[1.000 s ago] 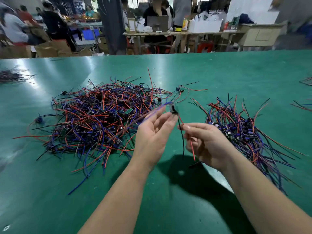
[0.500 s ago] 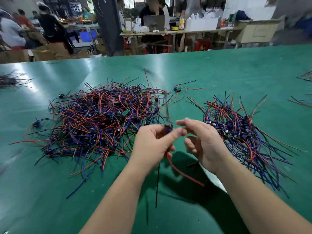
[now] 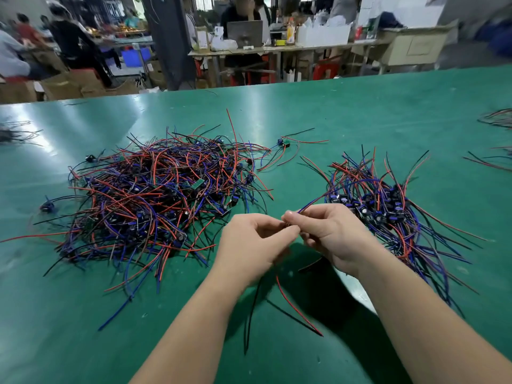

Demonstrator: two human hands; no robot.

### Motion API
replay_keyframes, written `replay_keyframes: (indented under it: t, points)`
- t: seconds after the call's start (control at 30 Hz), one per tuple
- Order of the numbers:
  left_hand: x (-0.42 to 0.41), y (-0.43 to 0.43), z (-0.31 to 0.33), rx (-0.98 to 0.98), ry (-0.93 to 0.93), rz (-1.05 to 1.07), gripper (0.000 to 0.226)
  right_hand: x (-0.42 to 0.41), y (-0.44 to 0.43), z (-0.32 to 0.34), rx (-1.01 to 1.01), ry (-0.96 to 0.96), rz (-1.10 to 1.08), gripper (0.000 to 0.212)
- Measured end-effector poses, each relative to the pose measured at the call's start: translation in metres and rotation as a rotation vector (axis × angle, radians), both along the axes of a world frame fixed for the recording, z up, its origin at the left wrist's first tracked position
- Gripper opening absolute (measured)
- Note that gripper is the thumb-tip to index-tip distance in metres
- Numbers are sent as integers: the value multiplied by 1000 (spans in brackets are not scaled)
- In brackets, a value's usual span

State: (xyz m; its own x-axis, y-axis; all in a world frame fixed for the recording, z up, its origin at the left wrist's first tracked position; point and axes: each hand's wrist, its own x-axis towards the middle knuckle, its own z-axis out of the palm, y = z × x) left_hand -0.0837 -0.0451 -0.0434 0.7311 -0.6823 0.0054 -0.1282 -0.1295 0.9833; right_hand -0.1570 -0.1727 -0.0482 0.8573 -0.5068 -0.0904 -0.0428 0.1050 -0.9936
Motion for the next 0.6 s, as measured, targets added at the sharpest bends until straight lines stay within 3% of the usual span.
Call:
replay_keyframes:
  t: [0.13,0.27,0.4,0.53,0.6]
  points:
    - [2,2,2,-39,206,-86,10,-1,-3,3,-24,-12,-53,17]
    - [-1,6,10,14,360,-226,12,-4,-14,14,56,-84,-261,16]
    - [-8,8,12,128,387,-442,16,-15,-33,26,182,-225,-456,15]
    - [-11,12,15,149,419,-595,9,-17,-33,28,266,-287,-433,16]
    - [-9,15,16,137,455,-621,21,-15,-32,28,308,-282,-403,26]
